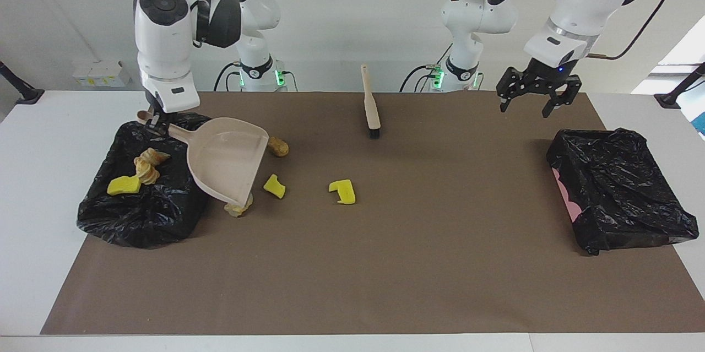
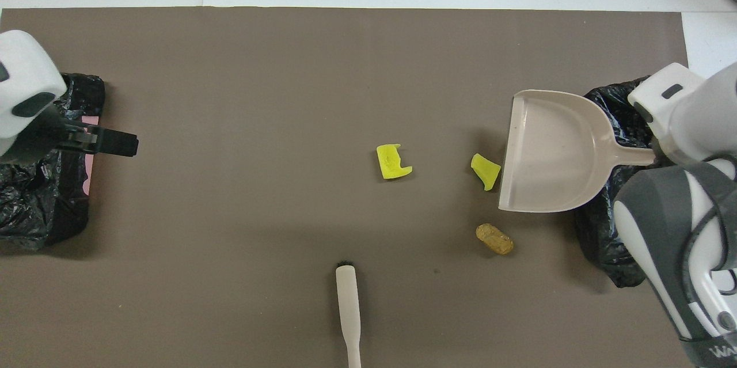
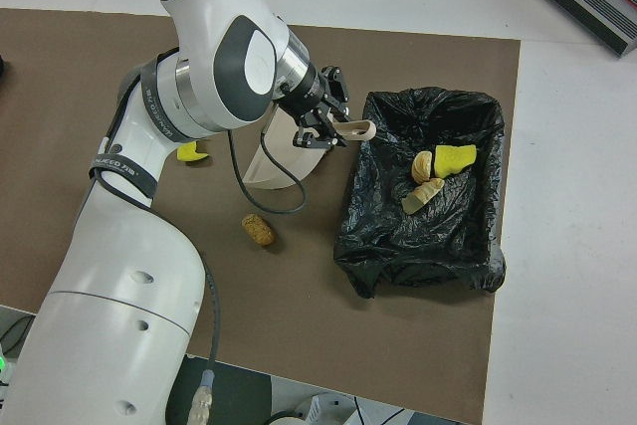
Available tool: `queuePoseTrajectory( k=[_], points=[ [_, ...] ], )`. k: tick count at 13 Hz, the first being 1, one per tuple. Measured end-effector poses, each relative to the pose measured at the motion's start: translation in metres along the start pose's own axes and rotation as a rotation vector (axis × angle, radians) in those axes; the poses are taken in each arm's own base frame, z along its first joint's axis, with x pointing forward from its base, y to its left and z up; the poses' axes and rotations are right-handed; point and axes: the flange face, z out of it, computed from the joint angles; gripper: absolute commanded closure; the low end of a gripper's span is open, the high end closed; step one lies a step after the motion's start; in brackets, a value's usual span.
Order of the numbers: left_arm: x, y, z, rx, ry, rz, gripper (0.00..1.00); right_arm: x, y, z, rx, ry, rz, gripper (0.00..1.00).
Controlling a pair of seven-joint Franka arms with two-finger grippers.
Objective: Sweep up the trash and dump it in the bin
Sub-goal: 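Bring the dustpan back and set it down with the right gripper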
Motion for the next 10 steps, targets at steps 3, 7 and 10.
queuePoseTrajectory(
  k=[3, 7, 10],
  points=[
    [-0.007, -0.025, -0.03, 0.003, -0.017, -0.023, 0.0, 0.067, -0.005, 0.011, 0.014, 0.062, 0.161, 1.0],
    [-0.009, -0.057, -0.05, 0.007, -0.032, 0.013, 0.0, 0.145, -0.017, 0.018, 0.029, 0.167, 0.393, 1.0],
    [-0.013, -0.064, -0.053, 0.006, -0.036, 0.034, 0.0, 0.204, -0.033, 0.018, 0.035, 0.209, 0.587, 1.0]
  ],
)
